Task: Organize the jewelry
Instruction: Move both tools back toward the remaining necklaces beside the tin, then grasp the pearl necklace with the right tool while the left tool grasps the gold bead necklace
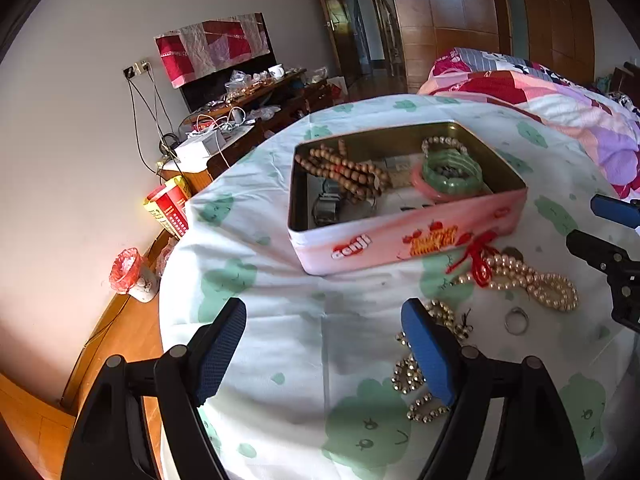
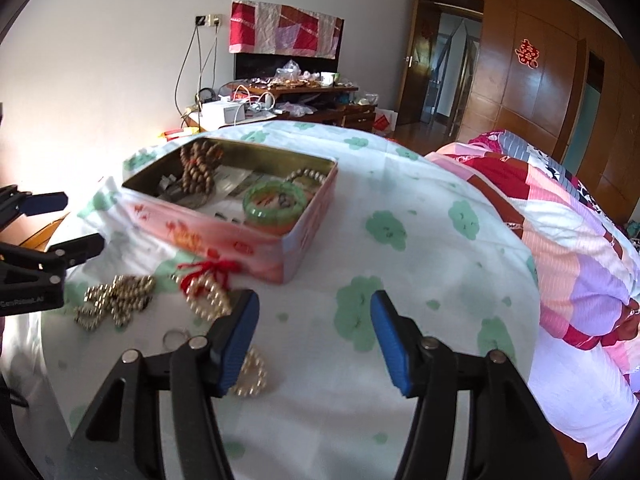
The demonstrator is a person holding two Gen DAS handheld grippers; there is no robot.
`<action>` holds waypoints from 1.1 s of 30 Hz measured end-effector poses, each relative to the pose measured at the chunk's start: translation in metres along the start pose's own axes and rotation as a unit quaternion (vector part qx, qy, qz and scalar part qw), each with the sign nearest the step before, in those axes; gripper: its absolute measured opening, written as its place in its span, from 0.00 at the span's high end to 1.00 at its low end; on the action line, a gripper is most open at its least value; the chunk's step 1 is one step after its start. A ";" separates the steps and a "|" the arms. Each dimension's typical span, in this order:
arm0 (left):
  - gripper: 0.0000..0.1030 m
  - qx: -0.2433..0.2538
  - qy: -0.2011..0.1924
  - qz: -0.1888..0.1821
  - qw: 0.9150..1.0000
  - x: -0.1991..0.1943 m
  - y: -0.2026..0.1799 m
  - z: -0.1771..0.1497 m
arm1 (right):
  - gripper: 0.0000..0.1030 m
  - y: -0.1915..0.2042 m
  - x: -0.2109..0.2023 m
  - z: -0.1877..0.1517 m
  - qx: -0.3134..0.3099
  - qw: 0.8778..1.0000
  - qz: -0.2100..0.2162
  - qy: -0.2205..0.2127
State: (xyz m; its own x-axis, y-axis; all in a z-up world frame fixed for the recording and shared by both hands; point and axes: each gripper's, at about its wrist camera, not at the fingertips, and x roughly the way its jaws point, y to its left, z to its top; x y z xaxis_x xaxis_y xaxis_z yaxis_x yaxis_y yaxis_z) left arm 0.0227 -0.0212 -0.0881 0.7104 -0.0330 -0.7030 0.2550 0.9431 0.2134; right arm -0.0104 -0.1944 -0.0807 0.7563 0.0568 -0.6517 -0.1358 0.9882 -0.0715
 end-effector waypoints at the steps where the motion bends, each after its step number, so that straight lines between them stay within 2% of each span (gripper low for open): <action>1: 0.22 -0.002 0.003 -0.003 1.000 0.000 0.000 -0.001 | 0.42 0.000 0.000 -0.002 -0.001 1.000 0.001 0.001; 8: 0.22 0.011 0.000 -0.028 1.000 -0.007 -0.012 -0.005 | 0.42 0.013 0.002 -0.009 -0.020 1.000 0.020 0.010; 17: 0.22 0.035 0.017 -0.056 0.998 0.005 -0.030 -0.016 | 0.43 0.024 0.015 -0.021 -0.033 0.998 0.035 0.037; 19: 0.22 0.029 0.021 -0.056 0.998 0.009 -0.027 -0.018 | 0.59 0.021 0.015 -0.021 -0.025 0.998 0.045 0.038; 20: 0.23 0.025 0.022 -0.057 0.998 0.010 -0.024 -0.018 | 0.78 0.019 0.015 -0.021 -0.022 0.998 0.052 0.043; 21: 0.25 0.019 0.023 -0.059 0.998 0.011 -0.022 -0.018 | 0.87 0.018 0.014 -0.021 -0.021 0.998 0.052 0.042; 23: 0.55 0.013 0.028 -0.072 0.997 0.013 -0.019 -0.018 | 0.90 0.018 0.013 -0.023 -0.030 0.997 0.048 0.045; 25: 0.67 0.017 0.031 -0.084 0.996 0.014 -0.020 -0.018 | 0.92 0.018 0.012 -0.024 -0.031 0.997 0.047 0.043; 26: 0.78 0.023 0.031 -0.088 0.995 0.014 -0.023 -0.019 | 0.93 0.018 0.011 -0.025 -0.032 0.998 0.043 0.042; 28: 0.85 0.031 0.029 -0.093 0.995 0.012 -0.026 -0.019 | 0.94 0.017 0.011 -0.024 -0.034 0.998 0.036 0.042; 33: 0.87 0.024 0.030 -0.092 0.995 0.012 -0.018 -0.016 | 0.95 0.006 0.012 -0.024 -0.022 0.999 0.015 0.046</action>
State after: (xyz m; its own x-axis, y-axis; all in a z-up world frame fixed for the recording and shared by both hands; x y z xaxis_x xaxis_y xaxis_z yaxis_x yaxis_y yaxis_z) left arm 0.0159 -0.0333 -0.1115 0.6082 -0.1827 -0.7725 0.4094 0.9059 0.1080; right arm -0.0169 -0.1915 -0.1070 0.6891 0.0713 -0.7211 -0.1868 0.9790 -0.0816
